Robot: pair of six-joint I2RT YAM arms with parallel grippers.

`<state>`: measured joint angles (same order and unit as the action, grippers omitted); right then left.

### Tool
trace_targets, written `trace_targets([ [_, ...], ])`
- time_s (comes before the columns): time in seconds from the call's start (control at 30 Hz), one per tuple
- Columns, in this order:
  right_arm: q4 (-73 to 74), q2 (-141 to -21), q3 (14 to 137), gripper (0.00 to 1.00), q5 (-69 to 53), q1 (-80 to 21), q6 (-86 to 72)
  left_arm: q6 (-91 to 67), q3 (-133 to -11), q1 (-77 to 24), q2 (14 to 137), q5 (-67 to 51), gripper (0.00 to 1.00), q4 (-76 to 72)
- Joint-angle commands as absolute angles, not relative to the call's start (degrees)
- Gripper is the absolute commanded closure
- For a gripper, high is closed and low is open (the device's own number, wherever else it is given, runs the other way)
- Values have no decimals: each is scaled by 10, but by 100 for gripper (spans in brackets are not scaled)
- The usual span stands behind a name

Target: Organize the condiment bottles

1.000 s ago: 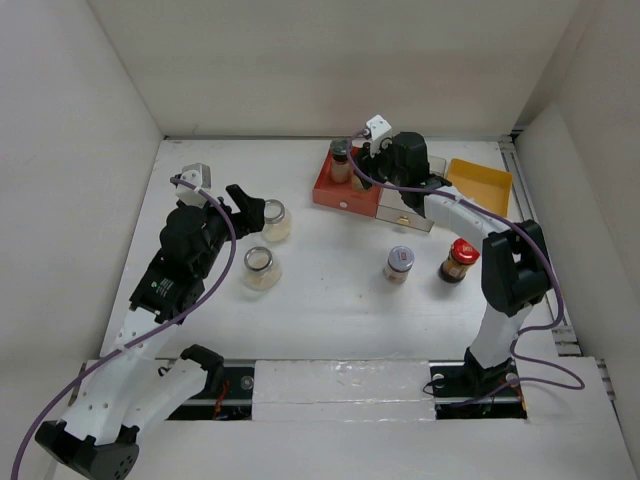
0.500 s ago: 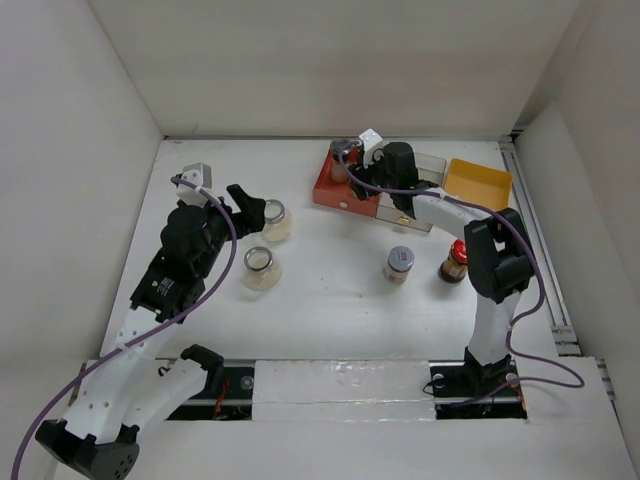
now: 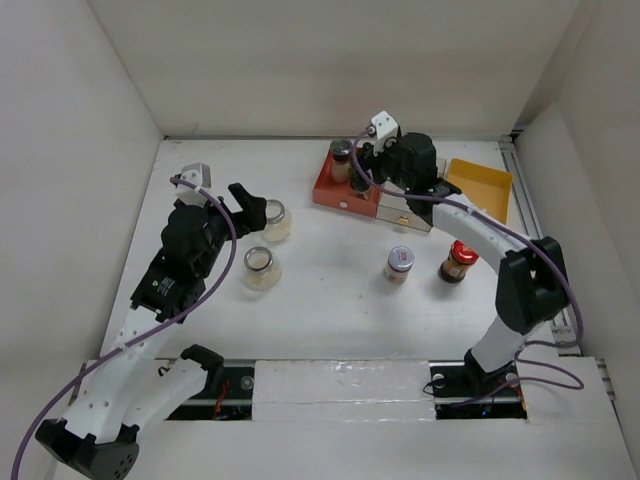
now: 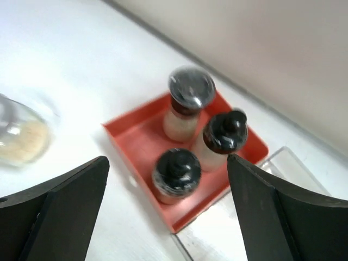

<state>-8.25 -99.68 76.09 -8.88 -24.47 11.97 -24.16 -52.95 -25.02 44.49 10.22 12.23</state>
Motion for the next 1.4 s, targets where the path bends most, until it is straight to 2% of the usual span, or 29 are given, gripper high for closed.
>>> trace_targets([
  [0.0,-120,-925,734,5,-111,-286,128,-249,-527,-248,432,130,7,105],
  [0.17,-148,-919,676,5,-171,-415,128,-278,-527,-248,403,218,7,119],
  [0.37,-142,-976,690,0,-203,-540,143,-291,-522,-248,389,238,7,125],
  [0.77,-120,-1154,821,0,-229,-553,138,-286,-522,-248,395,210,7,125],
  [1.17,-139,-1200,869,0,-244,-553,133,-280,-522,-248,395,194,7,120],
  [1.3,-150,-1206,869,11,-251,-553,133,-275,-522,-248,400,188,7,120],
  [1.33,-150,-1212,869,20,-257,-553,127,-275,-522,-248,400,188,7,120],
  [1.37,-158,-1212,869,22,-258,-553,121,-275,-522,-248,400,188,7,120],
])
